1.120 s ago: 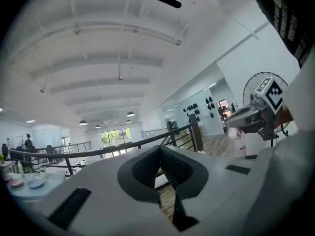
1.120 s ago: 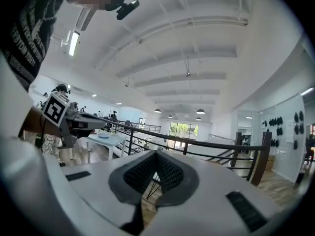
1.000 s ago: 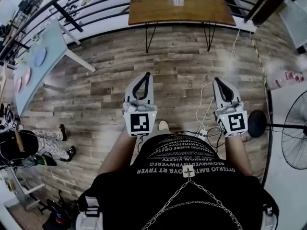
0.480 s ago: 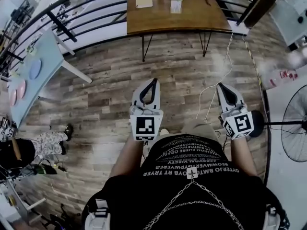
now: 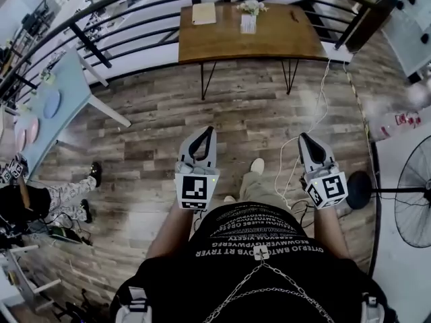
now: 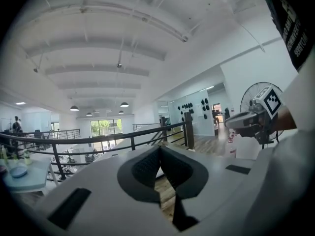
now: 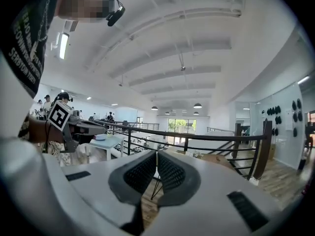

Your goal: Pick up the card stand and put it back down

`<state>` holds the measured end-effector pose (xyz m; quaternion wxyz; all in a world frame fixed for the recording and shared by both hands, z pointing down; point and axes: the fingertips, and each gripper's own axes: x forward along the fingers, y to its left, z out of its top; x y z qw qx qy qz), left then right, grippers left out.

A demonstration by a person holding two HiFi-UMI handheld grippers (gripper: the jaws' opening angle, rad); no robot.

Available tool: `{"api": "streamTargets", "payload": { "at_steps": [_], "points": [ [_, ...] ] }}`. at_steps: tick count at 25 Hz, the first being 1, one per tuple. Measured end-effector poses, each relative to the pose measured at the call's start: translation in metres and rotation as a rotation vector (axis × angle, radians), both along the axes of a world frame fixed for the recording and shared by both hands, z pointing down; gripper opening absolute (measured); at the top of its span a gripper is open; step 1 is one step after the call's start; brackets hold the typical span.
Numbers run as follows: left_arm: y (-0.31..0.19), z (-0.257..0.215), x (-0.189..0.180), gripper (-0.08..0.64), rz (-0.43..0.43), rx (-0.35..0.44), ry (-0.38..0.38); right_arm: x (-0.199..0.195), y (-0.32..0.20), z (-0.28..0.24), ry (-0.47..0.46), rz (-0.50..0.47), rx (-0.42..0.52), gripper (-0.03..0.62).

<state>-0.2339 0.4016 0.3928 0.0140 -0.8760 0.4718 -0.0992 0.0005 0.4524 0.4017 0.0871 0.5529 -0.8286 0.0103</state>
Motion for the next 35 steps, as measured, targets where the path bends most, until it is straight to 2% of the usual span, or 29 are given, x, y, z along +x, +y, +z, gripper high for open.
{"api": "streamTargets", "payload": {
  "at_steps": [7, 10, 21, 32, 35],
  "points": [
    [-0.038, 0.005, 0.024, 0.026, 0.002, -0.024, -0.005, 0.018, -0.042, 0.021, -0.046, -0.011, -0.024, 0.006],
    [-0.060, 0.009, 0.038, 0.026, -0.002, -0.040, -0.004, 0.030, -0.067, 0.024, -0.043, -0.020, -0.037, 0.073],
    [-0.141, 0.011, 0.082, 0.026, -0.025, -0.070, -0.015, 0.071, -0.158, 0.028, -0.024, -0.047, -0.080, 0.167],
    [-0.208, -0.002, 0.157, 0.026, -0.014, -0.060, -0.001, 0.140, -0.224, 0.023, -0.018, -0.046, -0.085, 0.187],
    [-0.223, -0.006, 0.176, 0.026, -0.028, -0.051, 0.002, 0.156, -0.244, 0.026, -0.020, -0.072, -0.098, 0.187]
  ]
}}
